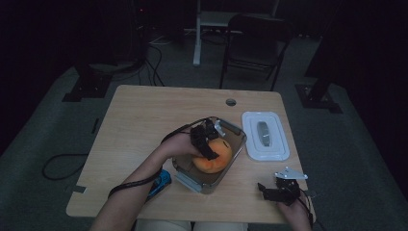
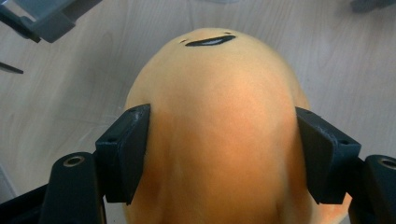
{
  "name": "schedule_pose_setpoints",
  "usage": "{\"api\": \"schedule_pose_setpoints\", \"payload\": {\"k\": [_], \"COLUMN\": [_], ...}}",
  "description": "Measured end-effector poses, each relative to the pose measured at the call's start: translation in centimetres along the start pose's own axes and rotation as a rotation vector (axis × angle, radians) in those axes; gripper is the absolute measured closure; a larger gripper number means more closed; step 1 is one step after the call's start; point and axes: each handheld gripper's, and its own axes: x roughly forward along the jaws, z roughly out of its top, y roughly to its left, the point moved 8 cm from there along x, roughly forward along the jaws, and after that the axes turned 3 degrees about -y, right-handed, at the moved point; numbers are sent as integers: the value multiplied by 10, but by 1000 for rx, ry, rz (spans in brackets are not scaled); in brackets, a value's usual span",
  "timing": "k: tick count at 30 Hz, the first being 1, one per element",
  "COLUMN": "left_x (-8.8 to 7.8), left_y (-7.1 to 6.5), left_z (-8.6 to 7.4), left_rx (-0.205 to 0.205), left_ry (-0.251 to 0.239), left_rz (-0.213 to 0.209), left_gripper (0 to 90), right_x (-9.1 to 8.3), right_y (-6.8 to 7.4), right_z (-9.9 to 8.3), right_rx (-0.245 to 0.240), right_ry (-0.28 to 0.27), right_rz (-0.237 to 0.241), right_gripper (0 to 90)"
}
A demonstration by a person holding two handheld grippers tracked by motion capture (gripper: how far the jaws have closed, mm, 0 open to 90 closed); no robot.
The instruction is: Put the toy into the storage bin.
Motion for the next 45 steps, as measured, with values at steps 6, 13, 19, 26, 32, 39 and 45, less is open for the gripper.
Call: {"api": "schedule_pose_setpoints", "payload": {"k": [6,13,19,26,32,39,45], "left_x": [0,-6,-24,-39,-49,-63,-74], "left_y": [-2,-2,-6,-9,-9,-10,-8], "left_z": [1,0,-1,-15,-29,-43,-59], "left_rx": [-14,-77,-89,-100,-126,-141,-173], "left_ry": [16,-19,-89,-108,-120,-140,-153], "left_rz": [-10,-41,-39,-24,-14,3,24], "left_gripper": [228,180,180,181,181,181,181], "right_x": [0,0,0,0,0,0,0], "right_y": [0,0,0,0,0,0,0], "right_z": [0,0,0,0,0,0,0], "right_rx": [0,1,0,-1,-1,-1,0], "right_ry": [0,0,0,0,0,0,0], "right_rz": [0,0,0,0,-1,0,-1], "right_gripper": [129,129,129,128,128,129,129]}}
